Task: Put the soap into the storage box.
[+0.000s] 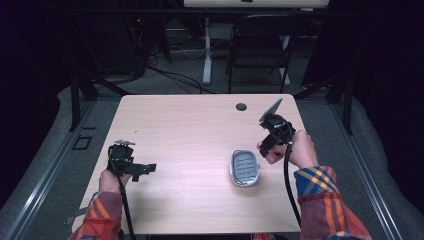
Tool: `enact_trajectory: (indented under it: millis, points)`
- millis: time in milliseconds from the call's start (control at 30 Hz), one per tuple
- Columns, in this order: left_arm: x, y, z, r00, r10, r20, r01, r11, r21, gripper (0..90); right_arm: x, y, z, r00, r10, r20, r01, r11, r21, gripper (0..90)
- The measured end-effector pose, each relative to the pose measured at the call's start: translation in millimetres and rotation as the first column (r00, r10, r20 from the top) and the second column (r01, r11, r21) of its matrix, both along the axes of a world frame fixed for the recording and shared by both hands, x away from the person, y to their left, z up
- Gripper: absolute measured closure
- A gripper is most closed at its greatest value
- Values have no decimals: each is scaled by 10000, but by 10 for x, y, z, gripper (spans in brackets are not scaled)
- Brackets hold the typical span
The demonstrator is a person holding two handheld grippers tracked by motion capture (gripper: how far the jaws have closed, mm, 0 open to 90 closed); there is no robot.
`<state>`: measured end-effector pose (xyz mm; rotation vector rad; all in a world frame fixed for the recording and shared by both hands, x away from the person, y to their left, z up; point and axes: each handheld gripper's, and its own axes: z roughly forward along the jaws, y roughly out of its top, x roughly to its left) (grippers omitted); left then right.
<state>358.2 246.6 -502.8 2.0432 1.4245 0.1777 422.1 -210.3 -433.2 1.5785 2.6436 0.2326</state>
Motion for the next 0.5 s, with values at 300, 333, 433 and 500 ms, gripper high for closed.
enact_trajectory:
  millis: [300,333,433,500]
  points:
    - [0,0,1,10000,-22,8,22,10000,-1,0,22,107,-22,10000,15,-29,-15,9999,109,374]
    - [0,1,0,10000,-30,0,30,10000,6,0,27,115,-23,10000,80,-50,-79,9999,118,374]
    - [0,2,1,10000,-31,9,31,10000,0,0,40,146,-21,9997,208,-116,-208,9998,-5,374]
    - [1,3,0,10000,-28,3,28,10000,-6,0,49,166,-22,9997,218,-140,-218,9998,-1,374]
